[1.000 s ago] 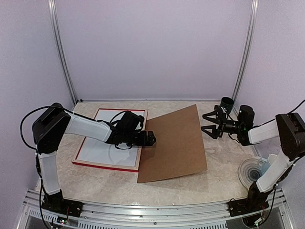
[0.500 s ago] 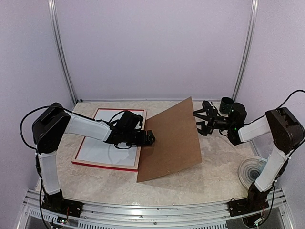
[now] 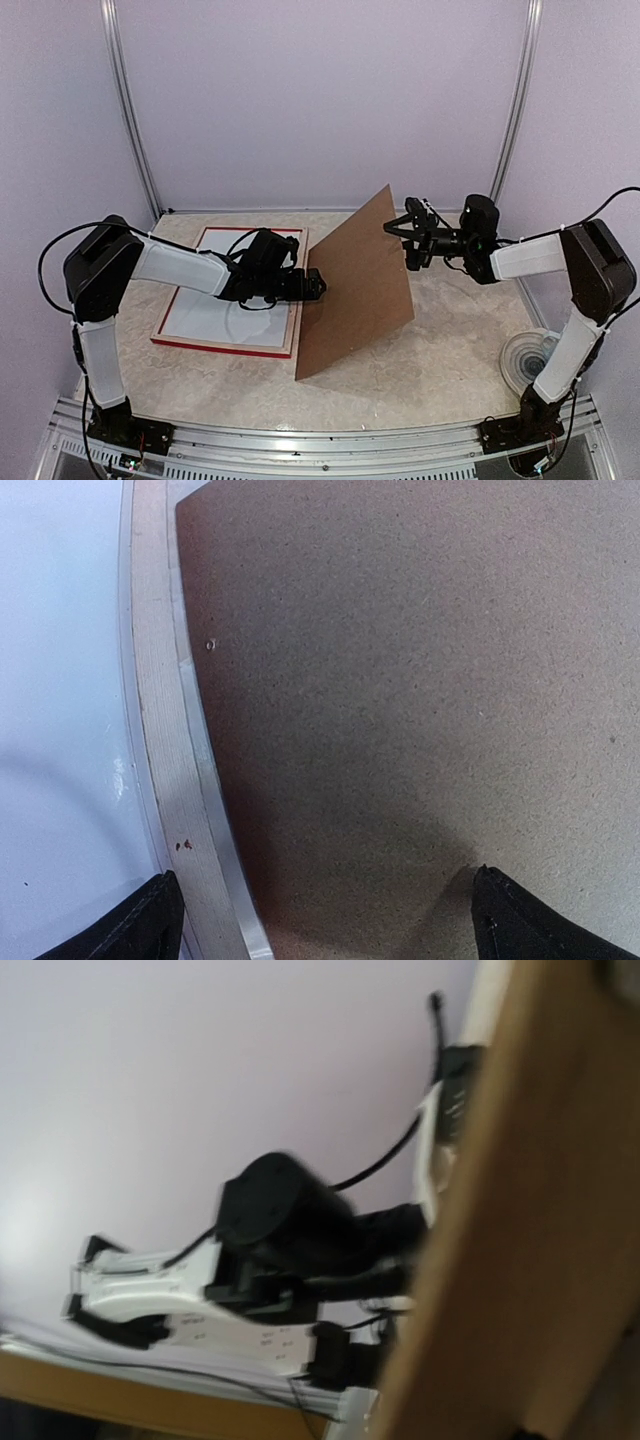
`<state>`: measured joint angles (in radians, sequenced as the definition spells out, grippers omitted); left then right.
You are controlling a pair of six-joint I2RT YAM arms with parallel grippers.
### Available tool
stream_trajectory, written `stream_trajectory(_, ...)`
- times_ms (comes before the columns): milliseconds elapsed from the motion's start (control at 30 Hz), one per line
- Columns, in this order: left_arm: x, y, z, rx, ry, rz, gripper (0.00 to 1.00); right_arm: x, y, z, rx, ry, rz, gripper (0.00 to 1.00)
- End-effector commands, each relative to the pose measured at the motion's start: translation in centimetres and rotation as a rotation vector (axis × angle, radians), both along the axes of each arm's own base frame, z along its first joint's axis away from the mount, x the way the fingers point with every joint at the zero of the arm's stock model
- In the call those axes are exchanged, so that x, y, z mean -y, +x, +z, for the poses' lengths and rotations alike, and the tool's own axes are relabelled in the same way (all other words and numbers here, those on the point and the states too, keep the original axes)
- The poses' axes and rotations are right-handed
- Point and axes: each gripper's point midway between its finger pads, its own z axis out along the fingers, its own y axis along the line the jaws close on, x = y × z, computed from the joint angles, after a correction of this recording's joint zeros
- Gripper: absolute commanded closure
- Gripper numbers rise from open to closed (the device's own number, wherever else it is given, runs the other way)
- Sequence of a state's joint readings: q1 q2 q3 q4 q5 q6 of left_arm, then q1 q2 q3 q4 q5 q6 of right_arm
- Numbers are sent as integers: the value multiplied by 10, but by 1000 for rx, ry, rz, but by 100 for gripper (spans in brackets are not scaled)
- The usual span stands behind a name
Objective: Put the photo into the frame
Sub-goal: Turn over the backboard at the center of the board.
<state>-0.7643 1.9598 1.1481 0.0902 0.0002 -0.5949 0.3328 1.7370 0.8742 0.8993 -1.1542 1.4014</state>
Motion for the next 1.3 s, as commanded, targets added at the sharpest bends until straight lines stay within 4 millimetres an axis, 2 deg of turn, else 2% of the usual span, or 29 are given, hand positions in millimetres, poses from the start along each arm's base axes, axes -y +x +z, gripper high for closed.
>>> stream_trajectory(0,6,-16,-3,-24,-10,-50,1,-5,5,9,92,-128,-49,18)
stream_trajectory(300,13,-16,1,-21,-30,-64,1,-29,-12,29,148,-87,45,18)
stream_trajectory(633,13,-14,19,10,-34,-67,1,-44,-21,53,189,-38,93,18)
stream_trajectory(833,16,-16,28,22,-43,-72,1,-52,-21,59,202,-22,115,18)
stream_trajectory(1267,14,-16,43,48,-48,-68,1,-65,-16,58,196,-3,137,18)
